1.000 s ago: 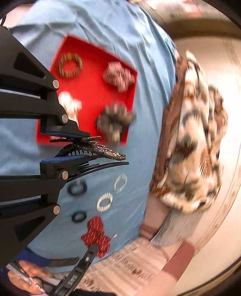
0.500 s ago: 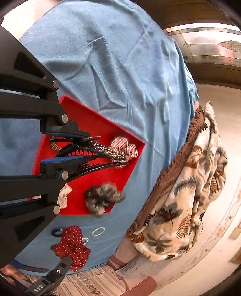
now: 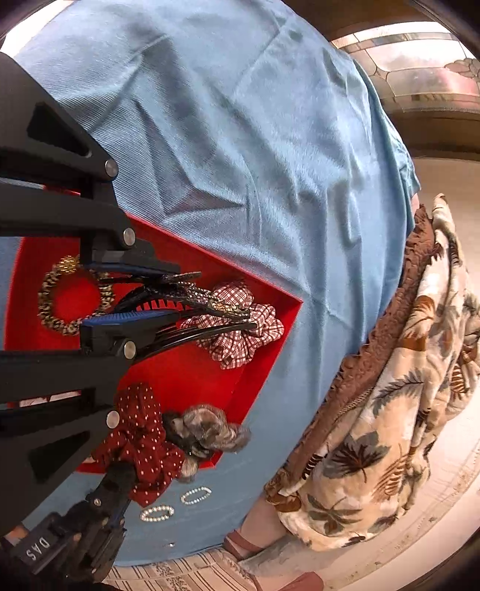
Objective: Organize jewelry
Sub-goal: 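Carry the claw clip and polka-dot scrunchie into the red tray and open both grippers, then lift both open grippers away from the tray toward the black hair ties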
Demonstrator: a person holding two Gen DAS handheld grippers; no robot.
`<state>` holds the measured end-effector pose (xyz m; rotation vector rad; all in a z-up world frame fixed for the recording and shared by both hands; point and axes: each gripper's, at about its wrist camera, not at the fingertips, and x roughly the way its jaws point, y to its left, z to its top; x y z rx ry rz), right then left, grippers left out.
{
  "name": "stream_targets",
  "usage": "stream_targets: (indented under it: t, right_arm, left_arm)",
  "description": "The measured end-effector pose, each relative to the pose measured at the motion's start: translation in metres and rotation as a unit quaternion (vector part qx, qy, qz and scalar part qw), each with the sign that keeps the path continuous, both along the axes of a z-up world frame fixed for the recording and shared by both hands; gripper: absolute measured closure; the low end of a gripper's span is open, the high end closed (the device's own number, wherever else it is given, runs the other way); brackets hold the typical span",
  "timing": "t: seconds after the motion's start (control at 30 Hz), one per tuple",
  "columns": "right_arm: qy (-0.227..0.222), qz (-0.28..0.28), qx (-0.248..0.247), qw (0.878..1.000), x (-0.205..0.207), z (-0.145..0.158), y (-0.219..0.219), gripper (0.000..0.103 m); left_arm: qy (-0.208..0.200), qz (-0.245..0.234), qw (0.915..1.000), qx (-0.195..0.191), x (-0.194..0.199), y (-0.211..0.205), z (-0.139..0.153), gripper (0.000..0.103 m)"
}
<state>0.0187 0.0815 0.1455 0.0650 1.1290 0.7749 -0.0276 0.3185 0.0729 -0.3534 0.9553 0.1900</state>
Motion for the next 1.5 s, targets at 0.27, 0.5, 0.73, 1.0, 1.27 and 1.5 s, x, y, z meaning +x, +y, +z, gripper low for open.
stream_targets:
  t: [0.27,0.5,0.73,1.0,1.27,1.5]
  right_arm:
    - [0.023,0.006,-0.022,0.999,0.006,-0.030,0.010,0.094]
    - [0.032,0.011,-0.025,0.999,0.006,-0.040,0.014,0.094]
    - [0.061,0.016,0.013,0.998,0.003,-0.041,0.018,0.094]
    - [0.054,0.019,0.015,0.998,-0.003,-0.036,0.022,0.075]
    - [0.023,0.011,0.010,1.000,-0.013,-0.012,0.002,0.059]
    - [0.003,0.000,0.012,1.000,-0.037,0.007,-0.029,0.055]
  left_arm:
    - [0.026,-0.013,0.9995,0.015,0.017,-0.004,-0.019,0.086]
    - [0.021,-0.010,0.9997,0.009,0.017,-0.004,-0.019,0.086]
    - [-0.004,0.001,1.0000,0.002,0.007,-0.003,0.000,0.067]
    - [-0.030,0.010,0.9987,0.039,-0.012,-0.009,0.028,0.050]
    - [-0.049,0.034,0.9969,0.051,-0.044,-0.013,0.056,0.042]
    - [-0.054,0.048,0.9949,0.070,-0.075,-0.028,0.073,0.037]
